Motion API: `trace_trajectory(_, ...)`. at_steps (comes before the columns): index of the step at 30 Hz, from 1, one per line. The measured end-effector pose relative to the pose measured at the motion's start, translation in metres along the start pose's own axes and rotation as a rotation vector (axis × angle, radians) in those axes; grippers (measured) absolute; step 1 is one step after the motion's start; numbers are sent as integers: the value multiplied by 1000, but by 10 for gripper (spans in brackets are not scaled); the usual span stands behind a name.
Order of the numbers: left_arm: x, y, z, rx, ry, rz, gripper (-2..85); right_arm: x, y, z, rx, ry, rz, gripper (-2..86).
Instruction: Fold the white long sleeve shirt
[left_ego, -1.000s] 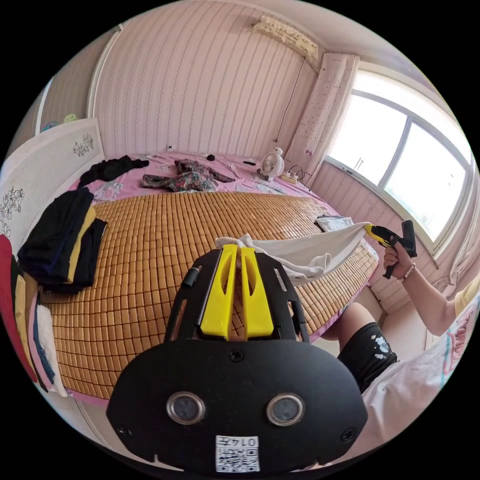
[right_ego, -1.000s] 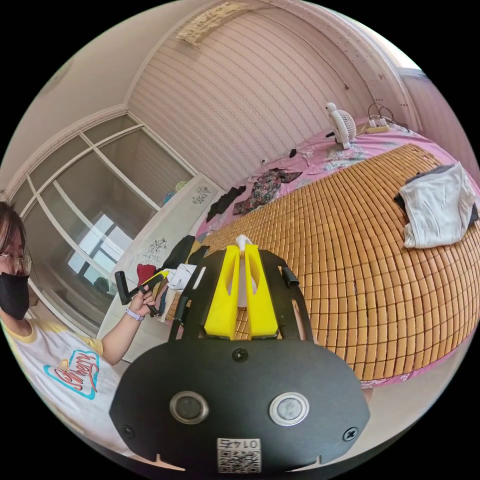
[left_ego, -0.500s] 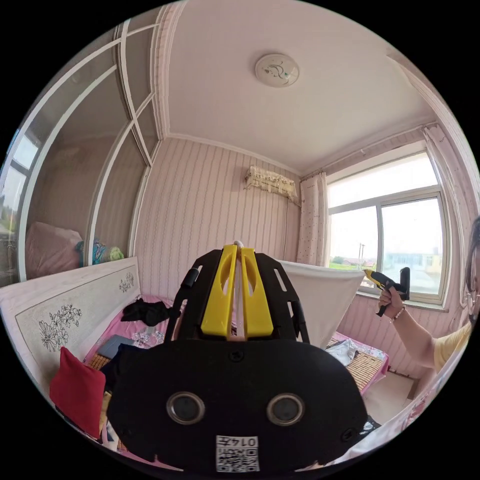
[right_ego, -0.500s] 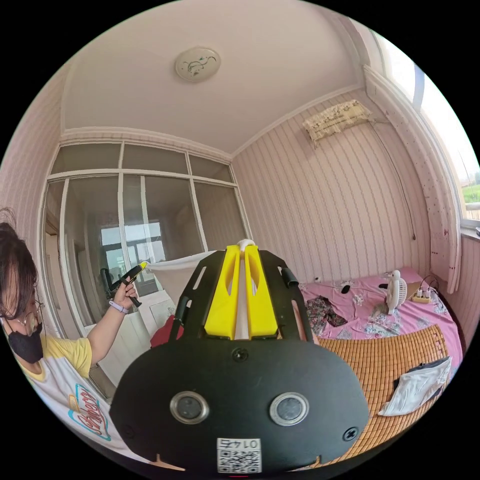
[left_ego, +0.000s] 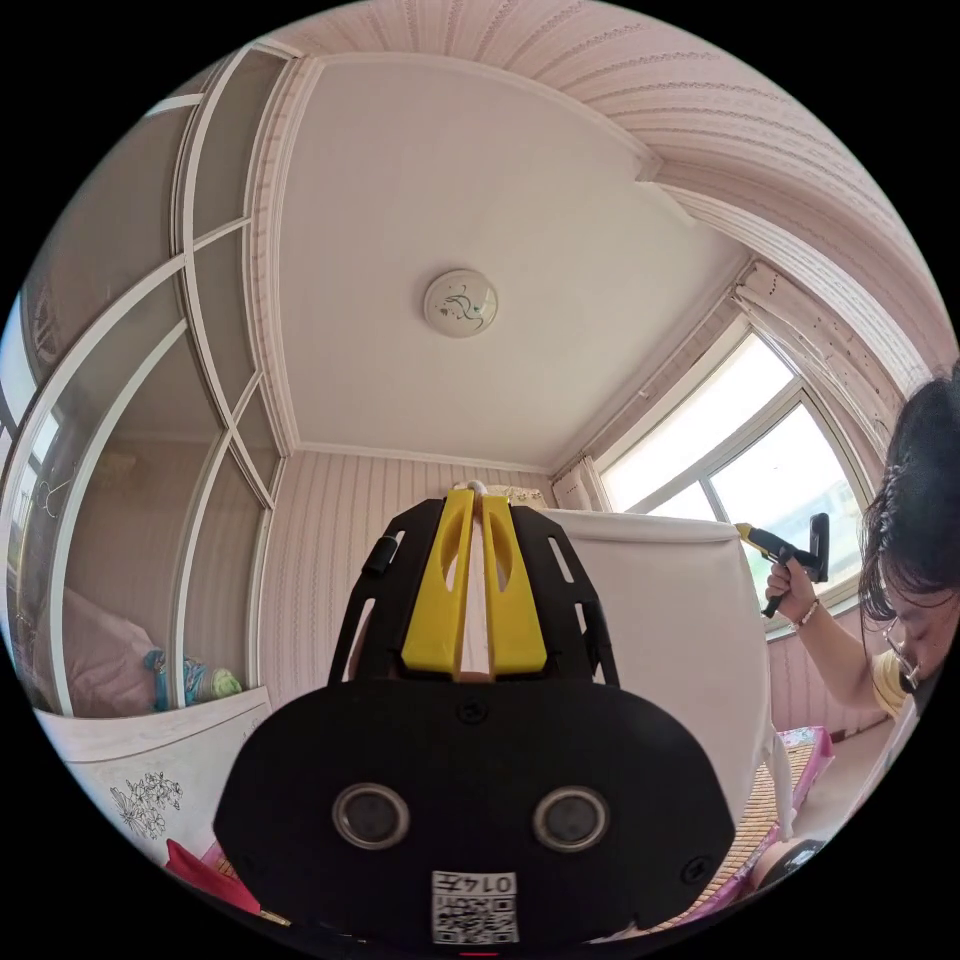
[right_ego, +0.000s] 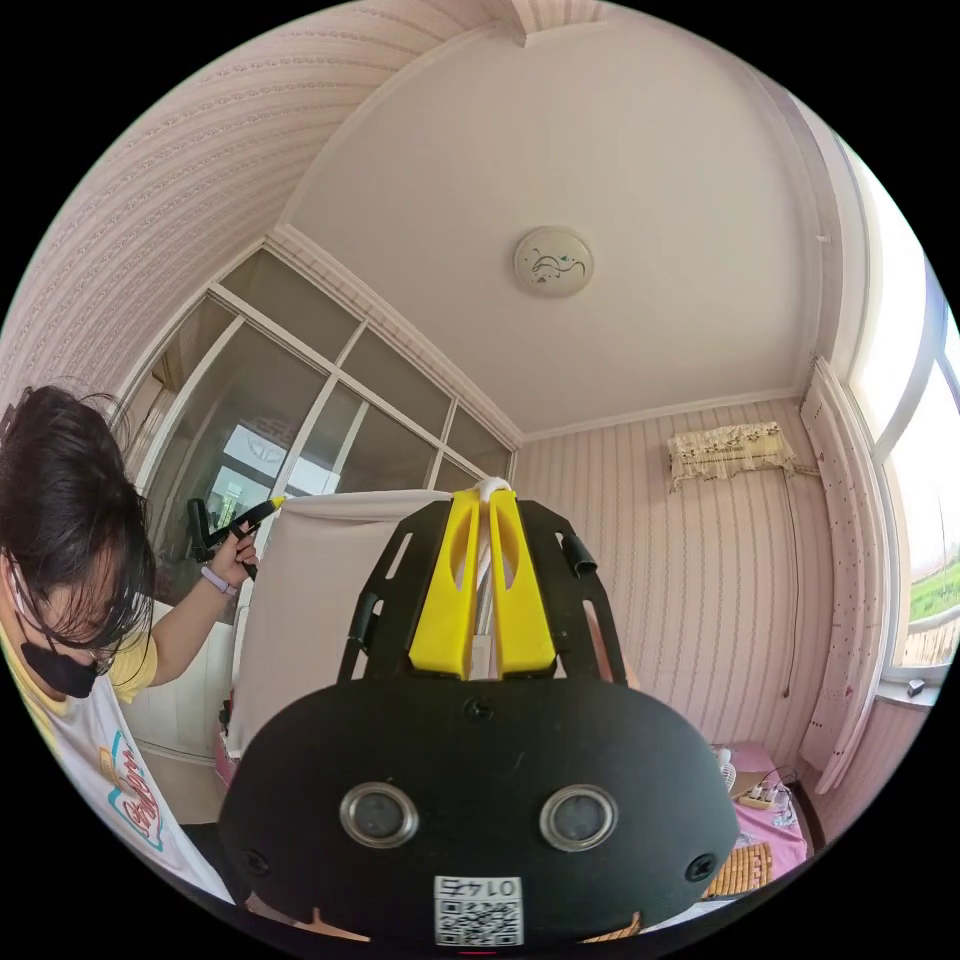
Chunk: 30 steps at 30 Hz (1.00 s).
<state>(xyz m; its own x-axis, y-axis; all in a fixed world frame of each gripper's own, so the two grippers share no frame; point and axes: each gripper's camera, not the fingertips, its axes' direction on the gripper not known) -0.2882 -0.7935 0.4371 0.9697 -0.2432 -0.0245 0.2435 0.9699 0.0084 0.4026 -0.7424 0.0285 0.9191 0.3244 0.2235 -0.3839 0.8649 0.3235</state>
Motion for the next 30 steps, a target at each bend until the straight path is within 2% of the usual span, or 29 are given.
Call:
trace_trajectory(2,-13,14,33,-87,-8,-32,-7,15,15,30,-101,19,28,7)
trace_trajectory(4,-28,46,75,-228,-55,-52,-7,47,65,90,-335,48,87,7)
trace_trajectory(9,-65,214,197,-687,-215,-76,-7,119,217,188,-663,145,250,7)
trace_trajectory(11,-79,273,224,-792,-231,-180,-7,152,265,216,-771,165,380,7)
trace_trajectory(13,-91,313,242,-810,-215,-313,-7,197,288,233,-728,156,575,7)
trace_trajectory(15,-91,323,276,-831,-271,-239,-7,227,273,236,-560,96,665,7)
trace_trajectory(18,-88,286,296,-649,-216,-181,-7,252,232,238,-317,24,609,8)
trace_trajectory(21,-81,271,296,-544,-163,-116,-7,261,224,236,-238,-35,524,8)
trace_trajectory(25,-84,318,274,-545,-128,-115,-7,261,293,212,-318,-90,461,8)
trace_trajectory(28,-90,402,247,-670,-88,-162,-7,255,391,181,-479,-83,499,8)
trace_trajectory(30,-91,488,216,-812,-72,-195,-7,249,460,157,-604,-58,541,8)
